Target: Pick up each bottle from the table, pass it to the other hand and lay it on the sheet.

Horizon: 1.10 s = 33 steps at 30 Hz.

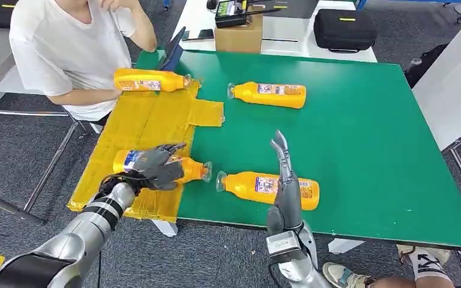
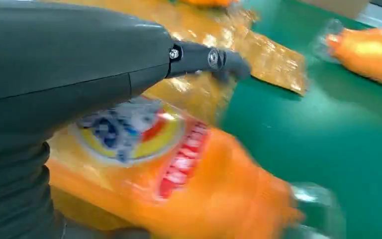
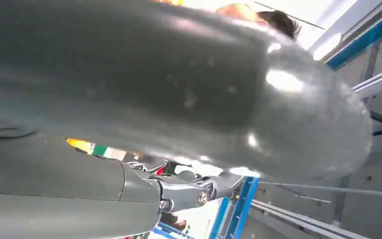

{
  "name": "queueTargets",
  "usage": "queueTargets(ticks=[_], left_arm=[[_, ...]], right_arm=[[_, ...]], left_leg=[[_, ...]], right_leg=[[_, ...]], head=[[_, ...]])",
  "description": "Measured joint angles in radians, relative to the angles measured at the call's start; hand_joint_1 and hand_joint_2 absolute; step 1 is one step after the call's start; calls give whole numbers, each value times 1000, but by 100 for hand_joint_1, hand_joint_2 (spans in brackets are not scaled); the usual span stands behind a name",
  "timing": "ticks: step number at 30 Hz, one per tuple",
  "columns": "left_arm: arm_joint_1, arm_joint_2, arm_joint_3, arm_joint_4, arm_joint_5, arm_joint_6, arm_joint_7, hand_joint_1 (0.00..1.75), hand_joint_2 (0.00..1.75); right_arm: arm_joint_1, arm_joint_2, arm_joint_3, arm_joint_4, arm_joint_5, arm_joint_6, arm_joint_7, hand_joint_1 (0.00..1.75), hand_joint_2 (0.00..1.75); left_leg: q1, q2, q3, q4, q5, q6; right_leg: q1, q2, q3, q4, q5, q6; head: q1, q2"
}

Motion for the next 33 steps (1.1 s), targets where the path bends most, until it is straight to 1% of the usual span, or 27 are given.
queueTargets(ticks=[2,5,10,13,15,16,19,21,22,25,29,30,31,33], left_arm=[[-2,0,3,-1,66,-102,-66,0,175],[4,-1,6,-11,135,-176,-120,0,175],[21,-1,10,-41,209,-223,-147,0,175],[60,-11,31,-129,396,-263,-154,0,175],[95,-29,60,-224,541,-281,-123,0,175],[112,-39,74,-268,615,-289,-100,0,175],[167,-87,132,-422,907,-256,21,0,175],[204,-116,168,-533,1100,-204,71,0,175],[221,-122,177,-570,1148,-195,81,0,175],[269,-134,196,-681,1204,-182,105,0,175],[293,-144,206,-742,1220,-176,105,0,175],[298,-145,209,-753,1240,-166,100,0,175],[308,-152,219,-772,1279,-152,96,0,175],[342,-159,236,-818,1334,-142,92,0,175]], right_arm=[[-9,-1,6,8,-14,-6,0,0,0],[-20,-3,15,21,-29,-17,0,0,0],[-28,-8,25,37,-32,-26,0,0,0],[-32,-11,28,45,-34,-32,0,0,0],[-32,-12,28,51,-20,-41,0,0,0],[-32,-13,28,53,-6,-50,0,0,175],[-27,-14,17,65,99,-101,0,0,175],[-19,-14,-12,86,208,-105,46,0,175],[-16,-14,-21,94,229,-100,58,0,175],[-6,-14,-59,126,254,-95,65,0,175],[-3,-14,-81,149,271,-89,76,0,175],[-3,-14,-84,155,298,-87,102,0,175],[-3,-14,-89,166,342,-77,150,0,175],[-5,-18,-103,196,410,-28,245,0,175]], left_leg=[[0,0,0,0,0,0],[0,1,0,0,0,0],[0,1,0,0,0,0],[0,1,0,0,0,0],[0,1,0,0,0,0],[0,1,0,0,0,0],[0,1,-1,0,-1,0],[0,1,-1,0,-1,0],[0,1,-1,0,-1,0],[0,-1,-1,0,-1,0],[0,1,-1,0,-1,0],[0,1,-1,0,-1,0],[0,1,-1,0,-1,0],[0,2,-1,0,-1,0]], right_leg=[[0,0,0,0,0,0],[0,0,0,0,0,0],[0,0,0,0,0,0],[0,0,-1,0,0,0],[0,0,-1,0,0,0],[0,0,-1,0,0,0],[0,0,-1,-1,0,0],[0,0,-1,-1,0,0],[0,0,-1,-1,0,0],[0,0,-1,-1,0,0],[0,0,-1,0,0,0],[0,0,-1,0,0,0],[0,0,-1,0,0,0],[0,0,-1,0,0,0]], head=[[0,0],[0,0],[0,0],[0,0],[0,0],[0,0],[0,0],[0,0],[0,0],[0,0],[0,0],[0,0],[0,0],[0,0]])
